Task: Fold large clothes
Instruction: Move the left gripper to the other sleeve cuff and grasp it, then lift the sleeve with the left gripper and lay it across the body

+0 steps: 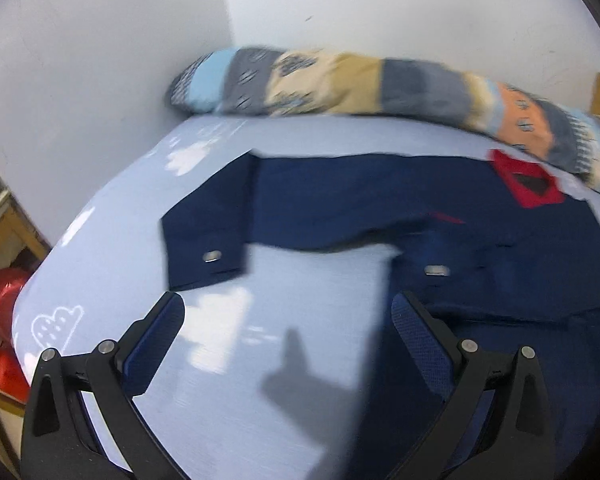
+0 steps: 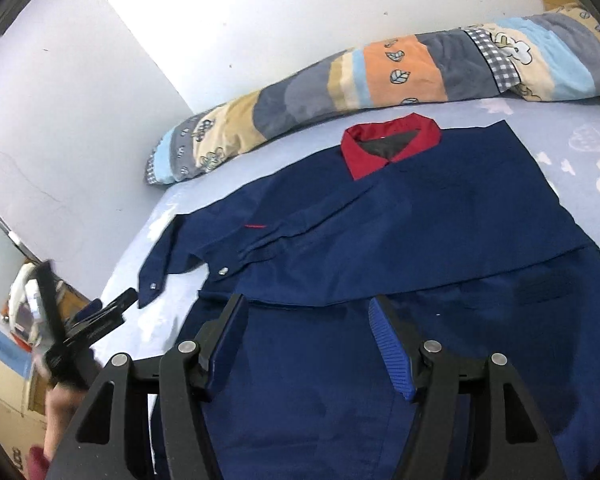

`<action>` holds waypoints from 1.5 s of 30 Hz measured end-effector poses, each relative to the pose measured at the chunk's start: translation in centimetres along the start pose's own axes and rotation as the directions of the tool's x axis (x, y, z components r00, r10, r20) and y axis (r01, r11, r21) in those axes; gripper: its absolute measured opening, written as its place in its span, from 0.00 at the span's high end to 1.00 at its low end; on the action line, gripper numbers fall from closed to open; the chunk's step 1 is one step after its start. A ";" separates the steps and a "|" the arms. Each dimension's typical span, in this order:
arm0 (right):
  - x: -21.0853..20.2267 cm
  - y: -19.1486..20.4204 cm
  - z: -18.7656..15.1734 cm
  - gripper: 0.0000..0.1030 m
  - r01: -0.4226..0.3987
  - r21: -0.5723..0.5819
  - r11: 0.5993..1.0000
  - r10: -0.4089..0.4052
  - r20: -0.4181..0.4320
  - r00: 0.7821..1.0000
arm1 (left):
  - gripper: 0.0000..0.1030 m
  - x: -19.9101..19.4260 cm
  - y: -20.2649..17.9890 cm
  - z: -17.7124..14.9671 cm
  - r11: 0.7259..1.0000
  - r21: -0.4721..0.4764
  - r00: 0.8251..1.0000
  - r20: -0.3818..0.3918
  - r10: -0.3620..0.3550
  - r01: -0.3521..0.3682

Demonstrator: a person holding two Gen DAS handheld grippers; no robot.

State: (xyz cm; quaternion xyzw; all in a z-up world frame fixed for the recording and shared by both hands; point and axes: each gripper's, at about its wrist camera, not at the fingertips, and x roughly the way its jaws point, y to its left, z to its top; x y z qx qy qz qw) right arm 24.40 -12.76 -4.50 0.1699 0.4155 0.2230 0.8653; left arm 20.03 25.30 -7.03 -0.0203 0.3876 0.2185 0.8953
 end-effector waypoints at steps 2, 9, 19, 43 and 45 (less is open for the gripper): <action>0.0 -0.1 0.1 0.36 -0.017 0.017 1.000 0.017 -0.007 1.000 | 0.00 2.7 2.8 0.1 1.000 -0.021 0.999 -0.045 0.011 -0.012; 0.2 -1.9 0.4 0.36 -0.065 0.122 0.990 0.070 -0.036 0.997 | 0.00 7.1 3.8 0.8 0.980 0.185 0.997 0.029 0.075 -0.079; 0.7 -2.6 0.5 0.36 -0.048 0.142 0.989 0.054 -0.039 0.998 | 0.00 13.8 4.3 1.2 0.982 0.169 0.992 -0.079 0.094 -0.079; 2.3 0.4 -0.1 0.36 -0.028 0.018 0.999 0.029 -0.056 0.998 | 0.85 13.6 12.0 3.7 0.971 -0.162 0.981 -0.045 -0.188 0.179; 2.1 0.3 0.0 0.36 -0.029 0.025 0.999 0.030 -0.050 0.998 | 0.85 13.0 12.5 4.5 0.949 -0.214 0.969 -0.039 -0.245 0.232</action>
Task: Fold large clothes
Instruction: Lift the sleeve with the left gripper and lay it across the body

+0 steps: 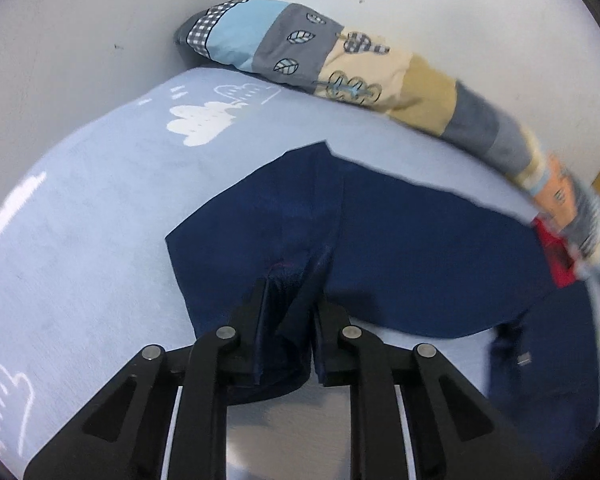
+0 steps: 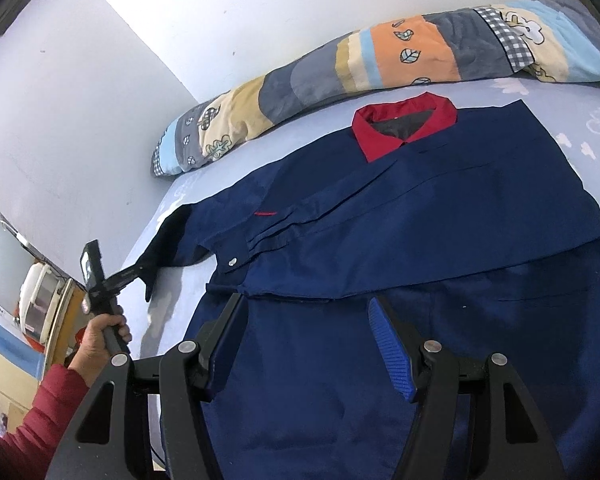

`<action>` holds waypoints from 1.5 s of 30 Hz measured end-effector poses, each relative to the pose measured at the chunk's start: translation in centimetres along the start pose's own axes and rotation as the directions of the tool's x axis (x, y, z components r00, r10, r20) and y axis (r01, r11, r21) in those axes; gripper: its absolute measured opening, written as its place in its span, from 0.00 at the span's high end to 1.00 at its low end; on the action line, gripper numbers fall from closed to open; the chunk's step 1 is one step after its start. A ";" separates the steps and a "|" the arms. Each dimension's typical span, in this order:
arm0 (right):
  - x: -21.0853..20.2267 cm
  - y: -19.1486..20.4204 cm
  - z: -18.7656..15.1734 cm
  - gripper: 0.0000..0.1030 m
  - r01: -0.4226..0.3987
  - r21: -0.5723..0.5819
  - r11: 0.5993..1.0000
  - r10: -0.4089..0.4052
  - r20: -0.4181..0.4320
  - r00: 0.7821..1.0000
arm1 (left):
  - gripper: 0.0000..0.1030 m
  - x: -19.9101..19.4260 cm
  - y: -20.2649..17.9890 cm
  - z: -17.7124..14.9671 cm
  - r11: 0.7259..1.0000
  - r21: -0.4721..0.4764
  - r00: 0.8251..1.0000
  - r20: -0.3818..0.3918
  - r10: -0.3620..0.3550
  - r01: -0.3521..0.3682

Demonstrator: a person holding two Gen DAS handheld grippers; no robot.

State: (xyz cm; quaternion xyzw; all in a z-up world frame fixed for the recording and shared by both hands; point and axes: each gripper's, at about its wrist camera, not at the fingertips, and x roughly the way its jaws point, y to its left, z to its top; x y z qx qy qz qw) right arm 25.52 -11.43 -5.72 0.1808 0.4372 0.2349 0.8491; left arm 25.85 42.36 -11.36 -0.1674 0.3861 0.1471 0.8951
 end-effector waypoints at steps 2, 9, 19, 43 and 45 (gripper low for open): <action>-0.2 -0.2 0.1 0.36 0.003 0.006 1.000 -0.003 0.010 1.000 | 0.85 -1.2 -0.1 0.6 0.998 -0.048 0.999 0.004 -0.049 0.049; -1.6 -0.8 0.5 0.36 0.001 0.035 0.999 -0.003 0.051 0.999 | 0.85 -4.4 -2.8 3.1 0.985 -0.093 0.989 0.019 -0.145 0.146; -5.3 -3.2 1.5 0.36 -0.001 0.102 0.995 -0.013 0.142 0.990 | 0.94 -10.9 -14.2 6.2 0.957 0.034 0.956 0.044 -0.289 0.288; -10.9 -9.1 2.9 0.36 -0.032 0.217 0.976 -0.017 0.224 0.975 | 0.31 -9.6 -33.8 -3.1 0.727 0.679 0.989 0.005 -0.145 0.103; -11.1 -9.1 2.8 0.36 -0.039 0.214 0.976 -0.010 0.224 0.975 | 0.31 -8.4 -31.0 -5.7 0.648 0.761 0.997 0.043 -0.058 0.005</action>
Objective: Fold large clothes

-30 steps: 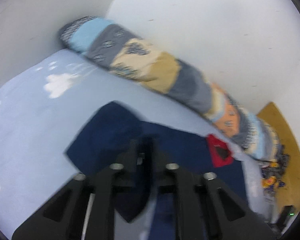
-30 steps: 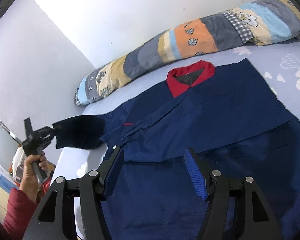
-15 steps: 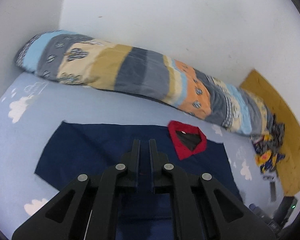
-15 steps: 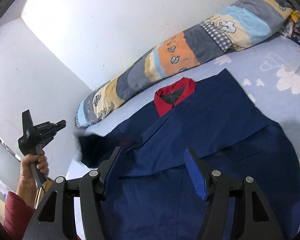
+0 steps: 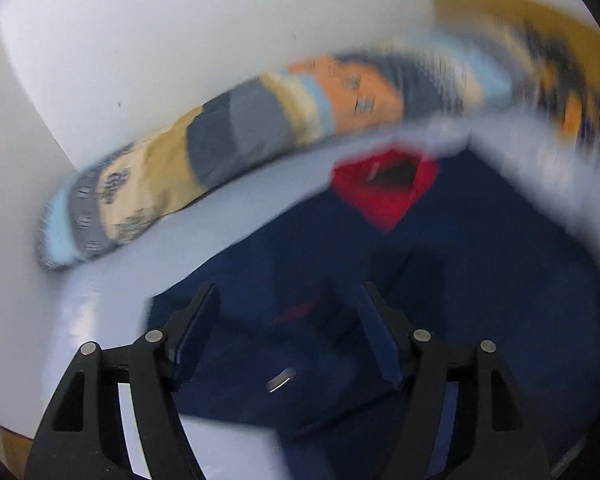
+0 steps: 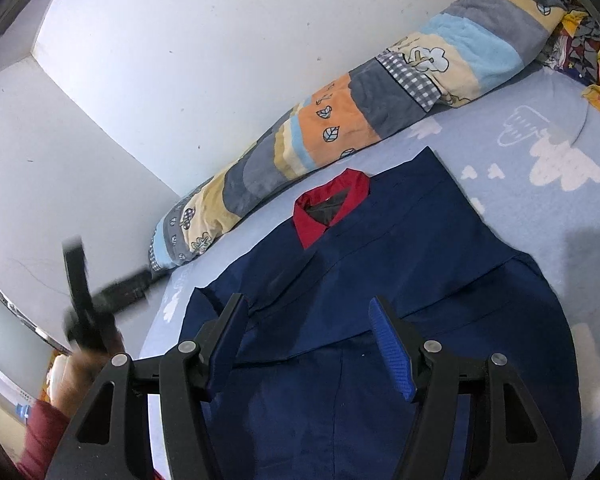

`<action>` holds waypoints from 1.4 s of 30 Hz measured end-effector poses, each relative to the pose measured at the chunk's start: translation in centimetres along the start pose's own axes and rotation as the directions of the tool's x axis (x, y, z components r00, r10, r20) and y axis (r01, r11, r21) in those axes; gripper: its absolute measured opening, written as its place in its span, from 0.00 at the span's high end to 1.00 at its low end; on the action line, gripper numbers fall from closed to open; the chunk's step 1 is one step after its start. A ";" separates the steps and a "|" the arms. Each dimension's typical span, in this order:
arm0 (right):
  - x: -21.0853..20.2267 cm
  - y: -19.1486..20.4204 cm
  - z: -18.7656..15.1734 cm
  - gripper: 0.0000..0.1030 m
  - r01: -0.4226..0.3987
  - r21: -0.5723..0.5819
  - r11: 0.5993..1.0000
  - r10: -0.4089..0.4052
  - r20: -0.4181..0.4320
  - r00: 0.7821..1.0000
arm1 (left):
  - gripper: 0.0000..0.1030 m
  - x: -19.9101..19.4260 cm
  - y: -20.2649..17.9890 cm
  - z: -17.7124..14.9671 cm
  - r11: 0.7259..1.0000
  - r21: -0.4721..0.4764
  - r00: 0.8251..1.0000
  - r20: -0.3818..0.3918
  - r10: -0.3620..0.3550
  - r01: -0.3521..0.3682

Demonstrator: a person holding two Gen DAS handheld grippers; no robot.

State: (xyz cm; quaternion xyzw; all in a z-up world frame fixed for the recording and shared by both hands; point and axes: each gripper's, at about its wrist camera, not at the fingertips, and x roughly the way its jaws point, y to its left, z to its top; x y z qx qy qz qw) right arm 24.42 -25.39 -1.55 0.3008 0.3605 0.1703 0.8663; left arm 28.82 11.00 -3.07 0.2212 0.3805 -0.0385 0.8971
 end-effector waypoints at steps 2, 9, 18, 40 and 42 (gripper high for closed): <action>0.0 0.1 0.0 0.36 0.002 -0.005 1.000 -0.002 0.002 1.000 | 0.31 0.5 2.2 -3.9 0.995 0.068 0.996 -0.050 0.075 -0.072; 1.5 0.8 -0.9 0.36 0.003 -0.007 1.000 -0.003 -0.022 1.000 | 0.31 3.0 6.9 -11.1 0.988 0.065 0.979 -0.138 0.150 -0.143; 5.2 2.2 -2.5 0.36 0.041 -0.052 0.998 -0.045 -0.086 0.995 | 0.34 9.0 4.5 -11.4 0.956 0.239 0.978 -0.074 0.196 -0.173; 4.8 1.4 -2.3 0.36 0.039 -0.018 0.999 -0.041 -0.087 0.995 | 0.94 4.8 8.5 -7.6 0.994 -0.106 0.996 0.089 -0.014 0.024; 4.6 1.4 -2.1 0.36 0.035 -0.017 0.999 -0.037 -0.087 0.996 | 0.94 3.9 8.5 -6.6 0.991 -0.126 0.992 0.122 -0.032 0.048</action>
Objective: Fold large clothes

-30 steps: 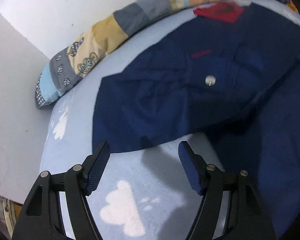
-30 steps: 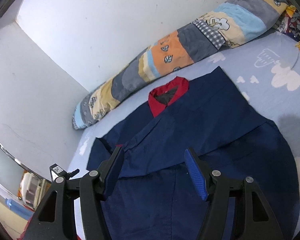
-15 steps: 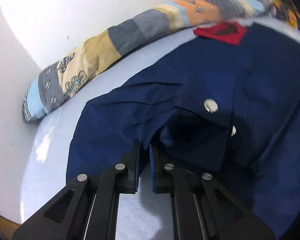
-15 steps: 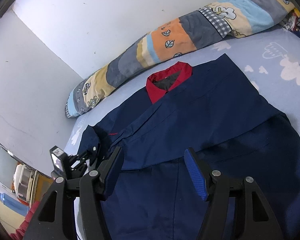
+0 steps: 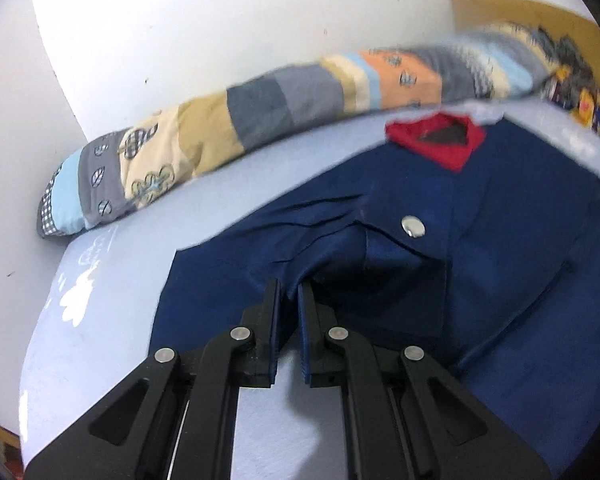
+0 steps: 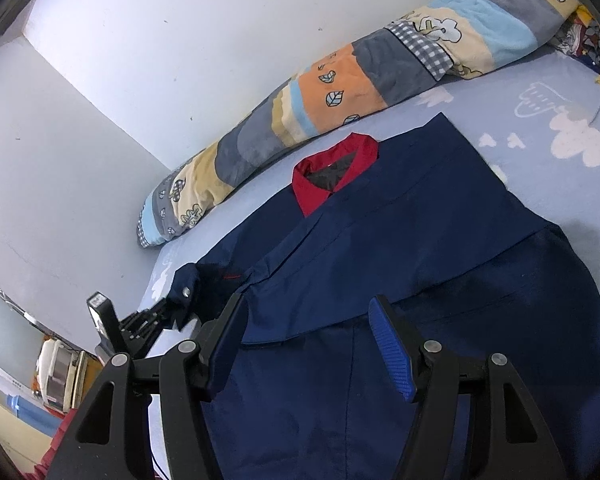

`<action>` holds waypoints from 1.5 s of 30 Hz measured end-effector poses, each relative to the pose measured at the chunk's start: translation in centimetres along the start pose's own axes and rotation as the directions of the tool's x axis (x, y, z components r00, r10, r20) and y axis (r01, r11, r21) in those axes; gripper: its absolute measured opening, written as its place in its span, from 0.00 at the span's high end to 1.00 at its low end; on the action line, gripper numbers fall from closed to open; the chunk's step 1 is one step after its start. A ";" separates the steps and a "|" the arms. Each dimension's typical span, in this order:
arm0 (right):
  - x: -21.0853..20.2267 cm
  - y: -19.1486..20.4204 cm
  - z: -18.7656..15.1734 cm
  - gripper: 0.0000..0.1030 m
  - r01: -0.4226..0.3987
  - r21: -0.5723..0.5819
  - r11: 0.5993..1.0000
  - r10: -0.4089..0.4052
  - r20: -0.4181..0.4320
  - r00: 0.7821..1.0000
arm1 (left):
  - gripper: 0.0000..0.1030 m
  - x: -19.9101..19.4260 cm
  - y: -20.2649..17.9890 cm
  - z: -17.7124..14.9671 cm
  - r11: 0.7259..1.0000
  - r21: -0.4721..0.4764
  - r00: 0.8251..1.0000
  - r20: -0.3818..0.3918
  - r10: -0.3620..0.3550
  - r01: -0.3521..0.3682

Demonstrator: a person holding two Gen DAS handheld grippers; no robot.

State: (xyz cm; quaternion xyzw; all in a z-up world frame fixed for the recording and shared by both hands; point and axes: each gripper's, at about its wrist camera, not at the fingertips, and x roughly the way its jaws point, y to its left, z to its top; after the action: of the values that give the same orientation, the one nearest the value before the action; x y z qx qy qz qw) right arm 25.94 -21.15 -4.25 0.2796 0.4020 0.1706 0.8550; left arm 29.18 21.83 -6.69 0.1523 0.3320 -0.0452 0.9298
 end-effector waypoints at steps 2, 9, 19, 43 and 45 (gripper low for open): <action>-0.2 -0.1 0.1 0.36 -0.002 0.006 1.000 0.002 0.007 1.000 | 0.94 -0.6 -0.3 1.2 1.000 -0.016 0.999 0.022 -0.023 0.023; -1.3 -0.6 0.4 0.36 -0.014 0.020 1.000 0.013 0.026 1.000 | 0.94 -2.6 -3.6 4.8 0.989 -0.060 0.987 0.097 -0.132 0.138; -4.4 -3.3 1.7 0.36 -0.008 0.088 0.996 -0.001 0.096 0.995 | 0.94 -7.6 -11.9 15.6 0.940 -0.086 0.931 0.195 -0.310 0.331; -5.7 -6.4 2.5 0.36 -0.014 0.154 0.988 0.000 0.091 0.996 | 0.56 6.9 -21.2 -0.2 0.864 0.493 0.982 -0.189 -0.003 0.098; -5.3 -6.2 2.4 0.36 -0.007 0.151 0.989 -0.006 0.087 0.996 | 0.56 7.9 -21.6 -0.2 0.866 0.495 0.985 -0.169 0.015 0.072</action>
State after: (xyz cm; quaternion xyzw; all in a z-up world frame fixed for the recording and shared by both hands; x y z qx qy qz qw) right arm 24.95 -29.59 -3.62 0.3510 0.3760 0.1275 0.8480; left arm 31.21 1.55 -17.23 0.3859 0.3880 -0.1305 0.8268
